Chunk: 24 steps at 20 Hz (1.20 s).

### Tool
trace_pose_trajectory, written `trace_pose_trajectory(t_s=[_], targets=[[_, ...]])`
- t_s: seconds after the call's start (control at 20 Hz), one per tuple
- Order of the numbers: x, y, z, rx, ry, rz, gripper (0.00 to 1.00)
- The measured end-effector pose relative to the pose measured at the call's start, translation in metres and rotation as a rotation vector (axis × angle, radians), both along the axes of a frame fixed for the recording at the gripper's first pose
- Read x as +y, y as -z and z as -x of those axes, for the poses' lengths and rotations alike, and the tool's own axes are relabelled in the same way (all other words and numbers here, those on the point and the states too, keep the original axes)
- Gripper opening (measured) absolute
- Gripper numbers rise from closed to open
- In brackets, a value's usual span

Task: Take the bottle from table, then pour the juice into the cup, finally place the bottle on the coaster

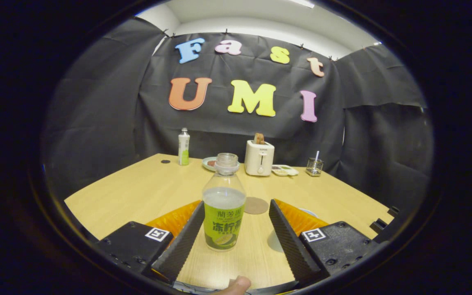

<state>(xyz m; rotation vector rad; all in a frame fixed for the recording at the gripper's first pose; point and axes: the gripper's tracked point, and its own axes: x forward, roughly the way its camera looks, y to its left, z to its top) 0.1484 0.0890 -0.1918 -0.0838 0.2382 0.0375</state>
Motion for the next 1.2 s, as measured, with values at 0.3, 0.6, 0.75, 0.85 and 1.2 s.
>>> trace_pose_trajectory(t_s=[0.3,0.6,0.75,0.85,1.2], targets=[[0.013,0.015,-0.030,-0.002,0.005,-0.033,1.00],[0.016,0.015,-0.042,-0.044,0.009,-0.024,1.00],[0.016,0.008,-0.048,-0.099,0.034,0.032,1.00],[0.017,0.011,-0.050,-0.096,0.044,0.035,0.96],[0.017,0.005,-0.035,-0.062,0.050,-0.044,0.82]])
